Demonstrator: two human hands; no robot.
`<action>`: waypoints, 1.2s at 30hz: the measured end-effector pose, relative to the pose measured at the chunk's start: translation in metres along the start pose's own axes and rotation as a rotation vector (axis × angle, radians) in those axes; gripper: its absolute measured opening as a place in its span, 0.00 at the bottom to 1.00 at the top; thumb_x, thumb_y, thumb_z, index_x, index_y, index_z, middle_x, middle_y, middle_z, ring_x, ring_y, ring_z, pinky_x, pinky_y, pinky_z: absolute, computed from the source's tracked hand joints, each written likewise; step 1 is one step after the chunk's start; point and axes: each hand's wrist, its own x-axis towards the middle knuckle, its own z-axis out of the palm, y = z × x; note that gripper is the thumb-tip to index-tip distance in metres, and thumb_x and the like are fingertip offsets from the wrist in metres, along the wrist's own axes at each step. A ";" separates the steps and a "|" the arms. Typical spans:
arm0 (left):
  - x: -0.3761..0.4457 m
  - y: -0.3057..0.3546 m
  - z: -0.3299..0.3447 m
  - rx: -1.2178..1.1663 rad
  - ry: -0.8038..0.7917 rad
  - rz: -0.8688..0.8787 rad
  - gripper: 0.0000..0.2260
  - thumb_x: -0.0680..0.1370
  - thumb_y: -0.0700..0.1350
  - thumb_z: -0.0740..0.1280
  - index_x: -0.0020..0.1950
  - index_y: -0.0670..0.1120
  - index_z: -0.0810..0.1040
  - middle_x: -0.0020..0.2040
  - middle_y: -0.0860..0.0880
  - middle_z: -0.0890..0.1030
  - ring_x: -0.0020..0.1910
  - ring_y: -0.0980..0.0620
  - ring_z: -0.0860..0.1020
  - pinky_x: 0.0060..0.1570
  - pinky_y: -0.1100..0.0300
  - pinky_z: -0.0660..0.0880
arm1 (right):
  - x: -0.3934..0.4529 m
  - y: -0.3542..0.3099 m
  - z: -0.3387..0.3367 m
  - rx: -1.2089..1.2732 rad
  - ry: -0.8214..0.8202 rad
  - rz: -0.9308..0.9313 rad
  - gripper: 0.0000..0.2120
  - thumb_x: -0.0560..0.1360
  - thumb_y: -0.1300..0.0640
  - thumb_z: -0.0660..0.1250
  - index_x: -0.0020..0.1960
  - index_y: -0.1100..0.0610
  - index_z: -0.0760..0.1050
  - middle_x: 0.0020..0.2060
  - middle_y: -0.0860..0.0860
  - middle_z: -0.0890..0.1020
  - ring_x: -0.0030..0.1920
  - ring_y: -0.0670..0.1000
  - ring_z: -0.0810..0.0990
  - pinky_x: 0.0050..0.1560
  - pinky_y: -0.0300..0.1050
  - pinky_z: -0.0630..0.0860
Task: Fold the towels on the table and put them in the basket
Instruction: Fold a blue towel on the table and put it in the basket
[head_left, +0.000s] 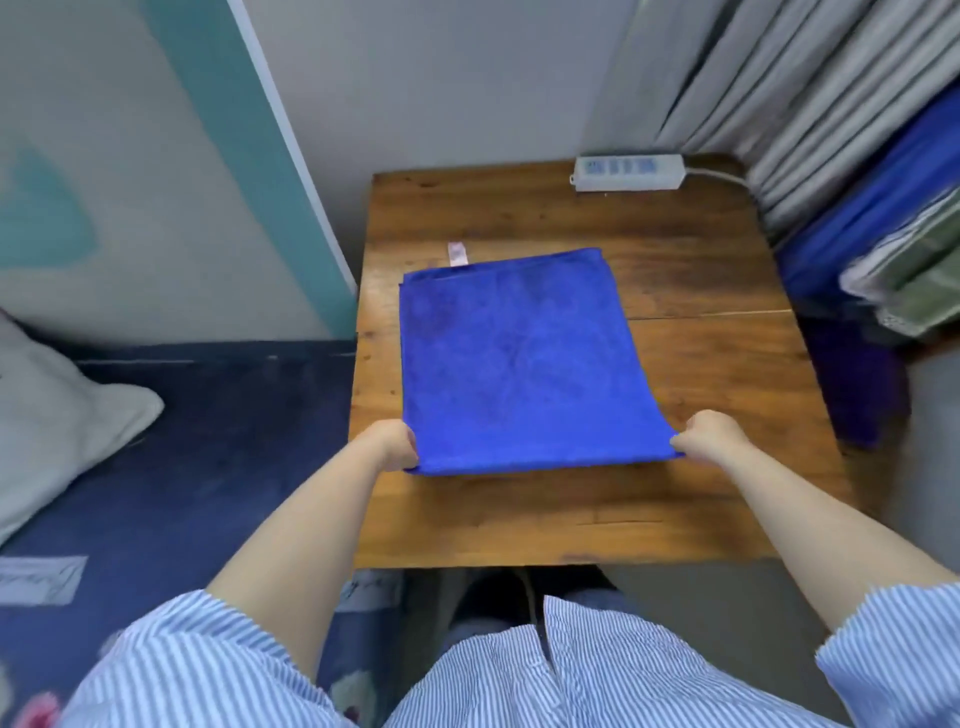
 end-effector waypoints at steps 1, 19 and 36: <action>0.003 -0.001 0.007 0.021 -0.007 0.001 0.04 0.77 0.40 0.59 0.43 0.45 0.72 0.43 0.48 0.73 0.44 0.49 0.70 0.36 0.62 0.68 | -0.001 0.003 0.008 -0.042 -0.018 0.013 0.08 0.70 0.61 0.63 0.33 0.62 0.73 0.35 0.57 0.76 0.42 0.57 0.76 0.28 0.37 0.63; 0.017 -0.017 0.055 0.180 -0.153 -0.005 0.09 0.79 0.42 0.56 0.57 0.43 0.72 0.47 0.48 0.70 0.45 0.48 0.69 0.42 0.59 0.66 | 0.003 0.009 0.056 -0.189 -0.254 0.125 0.12 0.73 0.60 0.58 0.31 0.59 0.67 0.35 0.54 0.76 0.35 0.55 0.75 0.41 0.40 0.71; 0.141 0.047 -0.116 0.085 0.291 -0.062 0.12 0.78 0.38 0.54 0.61 0.39 0.70 0.61 0.42 0.72 0.61 0.43 0.70 0.52 0.52 0.71 | 0.142 -0.128 -0.048 0.017 0.255 -0.408 0.16 0.74 0.67 0.59 0.61 0.64 0.72 0.59 0.60 0.75 0.62 0.61 0.69 0.61 0.50 0.66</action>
